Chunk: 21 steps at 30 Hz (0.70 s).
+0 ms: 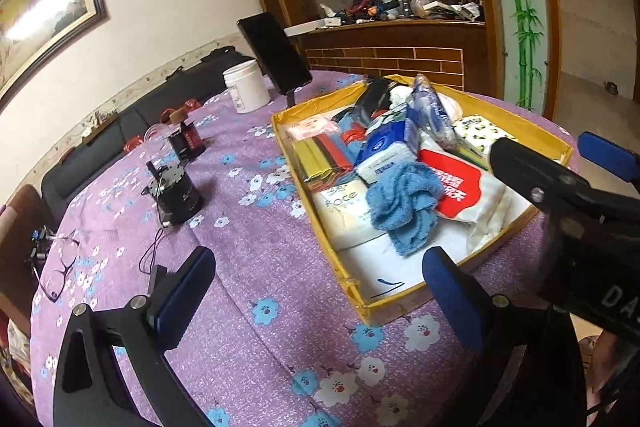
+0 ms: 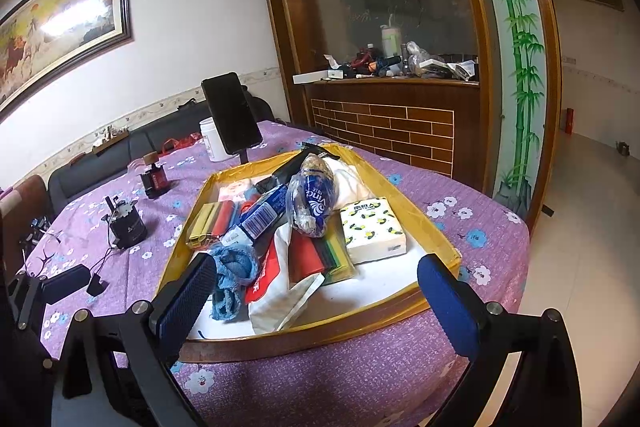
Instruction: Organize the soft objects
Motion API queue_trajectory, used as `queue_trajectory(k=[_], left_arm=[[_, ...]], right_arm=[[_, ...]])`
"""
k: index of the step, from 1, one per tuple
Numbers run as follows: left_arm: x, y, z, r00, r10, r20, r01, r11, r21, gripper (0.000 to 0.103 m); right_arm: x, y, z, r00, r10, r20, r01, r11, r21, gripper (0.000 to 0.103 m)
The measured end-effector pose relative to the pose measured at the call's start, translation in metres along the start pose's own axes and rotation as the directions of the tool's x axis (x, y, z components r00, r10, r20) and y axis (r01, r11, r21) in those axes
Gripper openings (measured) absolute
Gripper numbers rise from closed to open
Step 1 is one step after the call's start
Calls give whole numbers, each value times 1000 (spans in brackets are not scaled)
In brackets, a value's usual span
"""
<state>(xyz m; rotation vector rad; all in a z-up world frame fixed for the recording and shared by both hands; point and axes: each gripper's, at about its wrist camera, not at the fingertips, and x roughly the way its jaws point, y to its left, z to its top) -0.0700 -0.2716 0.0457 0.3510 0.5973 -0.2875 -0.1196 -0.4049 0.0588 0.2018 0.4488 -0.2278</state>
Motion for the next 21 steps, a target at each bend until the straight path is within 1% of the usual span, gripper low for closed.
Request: queue_trajectory(k=[6, 21], left_arm=[[4, 5, 0, 1000, -4, -23, 4, 1000, -21, 103], [5, 5, 0, 1000, 8, -21, -8, 1000, -15, 103]], right_arm=[[1, 2, -1, 1000, 0, -2, 0, 1000, -8, 102], [1, 0, -2, 1000, -2, -6, 2, 1000, 0, 102]])
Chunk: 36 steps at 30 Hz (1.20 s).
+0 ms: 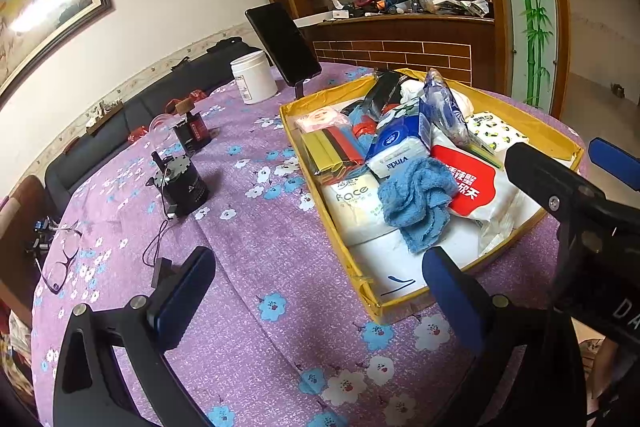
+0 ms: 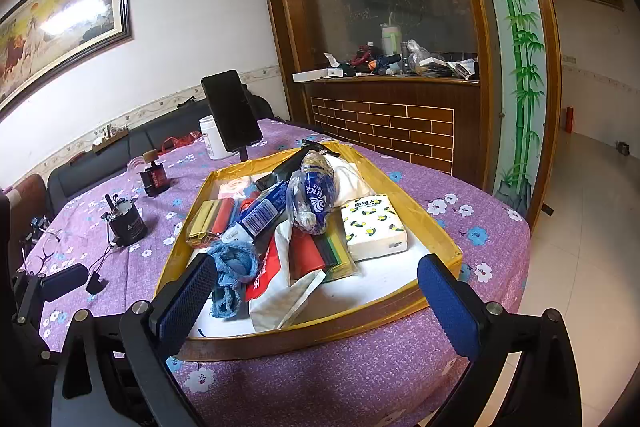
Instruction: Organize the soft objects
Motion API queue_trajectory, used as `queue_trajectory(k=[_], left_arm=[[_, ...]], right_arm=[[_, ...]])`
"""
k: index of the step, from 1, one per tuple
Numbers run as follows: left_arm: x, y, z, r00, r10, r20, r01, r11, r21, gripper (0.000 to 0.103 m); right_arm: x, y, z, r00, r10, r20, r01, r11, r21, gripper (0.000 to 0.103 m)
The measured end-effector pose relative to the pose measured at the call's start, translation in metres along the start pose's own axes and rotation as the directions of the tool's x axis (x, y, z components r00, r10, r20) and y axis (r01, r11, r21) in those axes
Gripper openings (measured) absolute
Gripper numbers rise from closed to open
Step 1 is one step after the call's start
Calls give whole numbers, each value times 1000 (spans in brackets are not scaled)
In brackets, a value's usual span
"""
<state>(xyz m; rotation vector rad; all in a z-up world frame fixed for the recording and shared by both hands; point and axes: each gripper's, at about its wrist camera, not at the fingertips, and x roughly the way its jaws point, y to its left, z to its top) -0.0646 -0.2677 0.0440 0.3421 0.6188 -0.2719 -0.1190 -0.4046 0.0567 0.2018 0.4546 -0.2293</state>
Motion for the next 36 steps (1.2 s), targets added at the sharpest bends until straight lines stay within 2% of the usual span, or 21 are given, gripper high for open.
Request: queue_trajectory(k=[36], left_arm=[[-1, -1, 0, 1000, 3, 1, -3, 1000, 3, 103]], right_arm=[[2, -1, 2, 1000, 4, 5, -4, 1000, 22, 102]])
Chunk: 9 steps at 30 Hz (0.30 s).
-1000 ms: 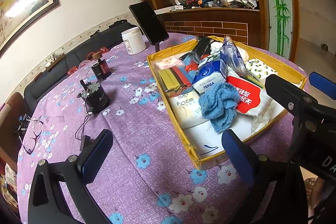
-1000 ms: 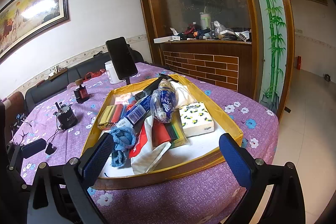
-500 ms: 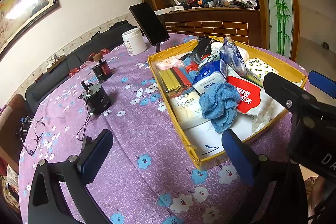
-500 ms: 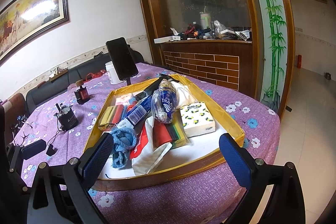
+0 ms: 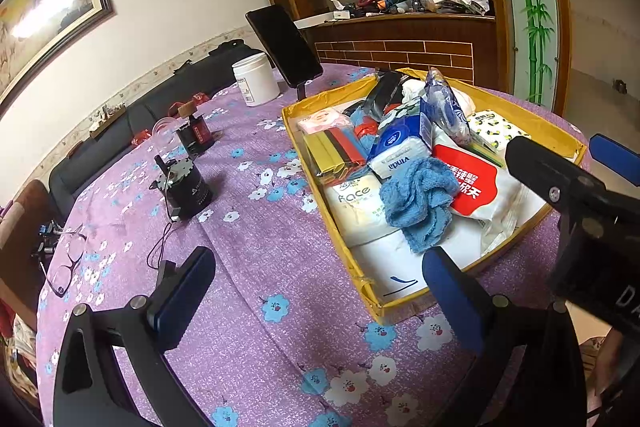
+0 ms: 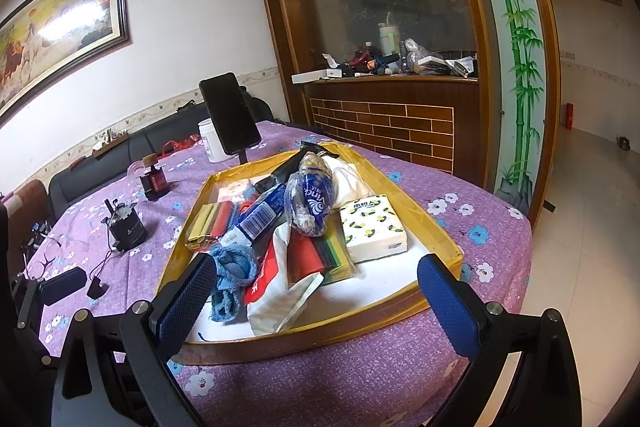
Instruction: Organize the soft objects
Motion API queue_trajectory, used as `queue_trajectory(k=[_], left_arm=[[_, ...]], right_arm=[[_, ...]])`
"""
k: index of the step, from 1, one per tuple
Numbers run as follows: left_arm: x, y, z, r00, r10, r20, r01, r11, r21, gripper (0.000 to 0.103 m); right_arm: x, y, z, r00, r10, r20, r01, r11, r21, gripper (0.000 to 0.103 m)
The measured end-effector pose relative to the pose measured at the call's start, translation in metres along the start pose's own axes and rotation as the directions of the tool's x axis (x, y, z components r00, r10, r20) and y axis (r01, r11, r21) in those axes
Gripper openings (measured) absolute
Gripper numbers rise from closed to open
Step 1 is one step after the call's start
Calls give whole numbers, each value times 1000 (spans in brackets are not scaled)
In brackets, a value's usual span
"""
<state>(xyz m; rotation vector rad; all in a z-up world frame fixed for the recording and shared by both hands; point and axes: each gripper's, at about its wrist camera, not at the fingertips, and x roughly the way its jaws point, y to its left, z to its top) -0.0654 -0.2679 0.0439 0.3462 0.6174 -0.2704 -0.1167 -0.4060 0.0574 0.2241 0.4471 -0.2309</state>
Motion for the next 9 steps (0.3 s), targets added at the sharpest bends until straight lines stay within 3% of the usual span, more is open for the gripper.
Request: queue_trajectory(k=[9], left_arm=[[-2, 5, 0, 1000, -10, 0, 10, 1000, 1, 103]], right_arm=[[0, -3, -1, 1000, 0, 1, 0, 1000, 9, 102]])
